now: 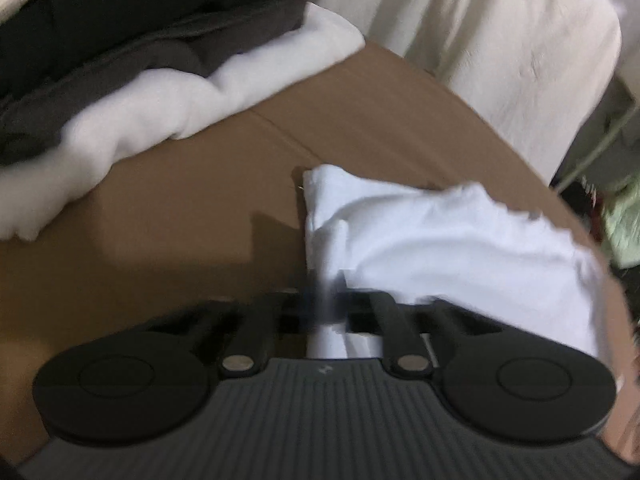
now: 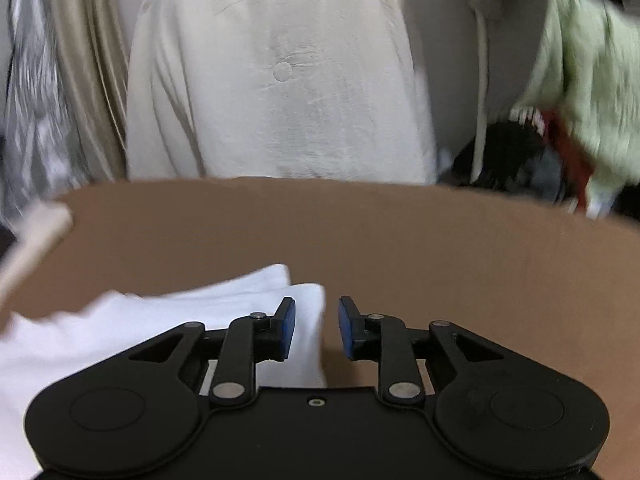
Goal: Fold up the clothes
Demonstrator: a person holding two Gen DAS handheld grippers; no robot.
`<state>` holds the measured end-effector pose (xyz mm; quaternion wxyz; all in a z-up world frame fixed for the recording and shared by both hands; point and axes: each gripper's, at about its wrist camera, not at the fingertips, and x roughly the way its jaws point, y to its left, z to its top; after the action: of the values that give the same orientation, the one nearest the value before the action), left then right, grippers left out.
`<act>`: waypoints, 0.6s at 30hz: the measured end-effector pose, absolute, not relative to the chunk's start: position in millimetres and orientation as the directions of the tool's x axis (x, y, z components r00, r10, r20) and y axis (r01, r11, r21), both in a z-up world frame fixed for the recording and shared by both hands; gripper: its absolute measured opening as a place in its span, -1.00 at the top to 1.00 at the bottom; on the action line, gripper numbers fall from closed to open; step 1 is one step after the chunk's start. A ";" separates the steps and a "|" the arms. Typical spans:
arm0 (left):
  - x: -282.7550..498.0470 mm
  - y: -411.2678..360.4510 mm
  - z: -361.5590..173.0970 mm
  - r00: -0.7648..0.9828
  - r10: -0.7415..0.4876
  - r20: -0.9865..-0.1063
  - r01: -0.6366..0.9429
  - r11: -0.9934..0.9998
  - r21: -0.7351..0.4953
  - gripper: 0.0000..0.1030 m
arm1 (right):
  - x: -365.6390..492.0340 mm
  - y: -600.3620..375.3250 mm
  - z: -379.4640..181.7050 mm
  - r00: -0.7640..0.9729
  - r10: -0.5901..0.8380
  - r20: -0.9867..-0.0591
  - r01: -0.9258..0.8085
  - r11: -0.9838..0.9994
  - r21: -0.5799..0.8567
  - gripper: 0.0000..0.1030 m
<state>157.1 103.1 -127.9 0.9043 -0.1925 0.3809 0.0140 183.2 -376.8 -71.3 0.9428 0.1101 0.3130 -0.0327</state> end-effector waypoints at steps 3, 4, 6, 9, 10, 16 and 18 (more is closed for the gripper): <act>145.9 97.1 -109.0 0.761 -0.067 -0.645 -0.160 0.944 -0.287 0.93 | 171.3 -395.5 -73.4 0.798 0.063 -0.599 0.154 0.940 0.304 0.45; 142.0 97.6 -105.0 0.772 -0.076 -0.631 -0.157 0.939 -0.306 0.93 | 166.6 -400.8 -75.5 0.795 0.067 -0.603 0.169 0.930 0.326 0.45; 142.3 98.1 -112.6 0.737 -0.071 -0.672 -0.178 0.939 -0.295 0.91 | 161.6 -408.3 -83.6 0.784 0.068 -0.617 0.193 0.918 0.347 0.44; 149.8 106.6 -135.0 0.666 -0.052 -0.744 -0.255 0.922 -0.293 0.85 | 161.9 -415.5 -93.1 0.773 0.111 -0.625 0.211 0.884 0.418 0.42; 152.2 111.4 -141.1 0.645 -0.054 -0.762 -0.284 0.909 -0.305 0.79 | 163.5 -414.7 -96.0 0.770 0.129 -0.625 0.207 0.876 0.436 0.41; 141.1 124.4 -132.8 0.675 -0.052 -0.736 -0.312 0.883 -0.349 0.79 | 170.4 -393.9 -105.7 0.743 0.183 -0.644 0.150 0.892 0.427 0.00; 138.3 125.6 -127.3 0.703 -0.077 -0.707 -0.273 0.889 -0.367 0.79 | 178.5 -383.9 -105.9 0.748 0.190 -0.635 0.099 0.915 0.390 -0.01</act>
<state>138.3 125.6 -127.2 0.8938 -0.2289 0.3817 0.0549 178.5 -383.9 -105.9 0.9124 0.2043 0.3538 0.0249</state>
